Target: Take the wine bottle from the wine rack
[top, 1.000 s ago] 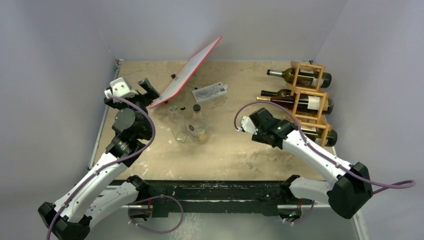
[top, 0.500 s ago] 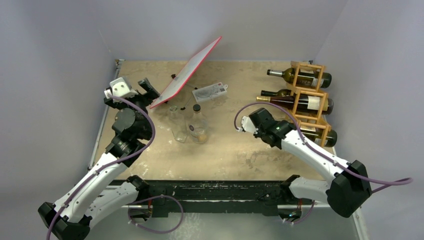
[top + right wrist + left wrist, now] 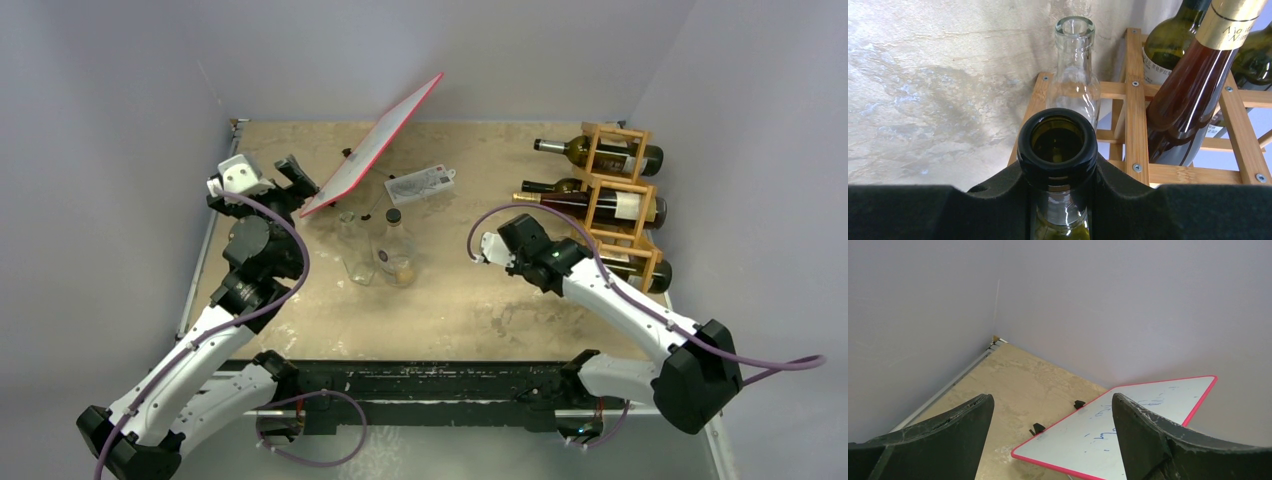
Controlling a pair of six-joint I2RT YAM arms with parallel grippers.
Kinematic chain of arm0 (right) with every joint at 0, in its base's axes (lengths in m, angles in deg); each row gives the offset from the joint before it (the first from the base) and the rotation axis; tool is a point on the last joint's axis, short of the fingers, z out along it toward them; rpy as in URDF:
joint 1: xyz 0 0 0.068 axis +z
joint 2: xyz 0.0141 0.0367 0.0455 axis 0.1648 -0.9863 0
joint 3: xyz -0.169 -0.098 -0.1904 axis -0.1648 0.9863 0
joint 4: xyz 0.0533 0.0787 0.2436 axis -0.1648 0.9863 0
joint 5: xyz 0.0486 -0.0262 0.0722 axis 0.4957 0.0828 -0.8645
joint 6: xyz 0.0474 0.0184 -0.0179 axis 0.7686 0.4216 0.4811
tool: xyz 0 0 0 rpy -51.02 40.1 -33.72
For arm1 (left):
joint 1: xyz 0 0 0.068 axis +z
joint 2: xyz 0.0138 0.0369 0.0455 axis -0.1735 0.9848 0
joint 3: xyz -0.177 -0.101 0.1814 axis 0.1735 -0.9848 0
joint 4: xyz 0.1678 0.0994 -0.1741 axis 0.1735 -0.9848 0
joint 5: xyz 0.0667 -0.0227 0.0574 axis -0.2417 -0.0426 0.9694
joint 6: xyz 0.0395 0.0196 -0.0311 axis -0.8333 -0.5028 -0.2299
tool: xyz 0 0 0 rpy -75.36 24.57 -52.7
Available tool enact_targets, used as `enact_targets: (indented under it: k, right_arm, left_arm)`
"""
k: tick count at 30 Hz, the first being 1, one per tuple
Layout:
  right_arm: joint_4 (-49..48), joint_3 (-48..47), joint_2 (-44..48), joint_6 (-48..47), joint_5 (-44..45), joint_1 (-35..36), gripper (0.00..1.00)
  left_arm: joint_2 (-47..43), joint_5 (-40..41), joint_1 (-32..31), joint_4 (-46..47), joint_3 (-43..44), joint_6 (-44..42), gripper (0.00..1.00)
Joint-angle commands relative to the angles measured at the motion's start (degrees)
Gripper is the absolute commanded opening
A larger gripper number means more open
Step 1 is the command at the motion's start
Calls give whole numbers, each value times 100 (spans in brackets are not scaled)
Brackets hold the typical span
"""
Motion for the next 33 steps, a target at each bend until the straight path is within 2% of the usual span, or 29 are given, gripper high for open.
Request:
enact_targets:
  k: [1, 17, 31, 33]
  right_arm:
    - [15, -214, 122, 158, -734, 158, 0]
    - [-106, -417, 163, 617, -1362, 1043, 0]
    - [-578, -671, 188, 1233, -996, 1651, 0]
    - [-593, -932, 203, 1338, -927, 1766, 0]
  left_arm:
    - [-30, -144, 75, 77, 283, 115, 87]
    - [25, -240, 185, 11, 301, 245, 86]
    - [10, -267, 229, -9, 310, 290, 86]
    - [9, -292, 242, -19, 305, 314, 86]
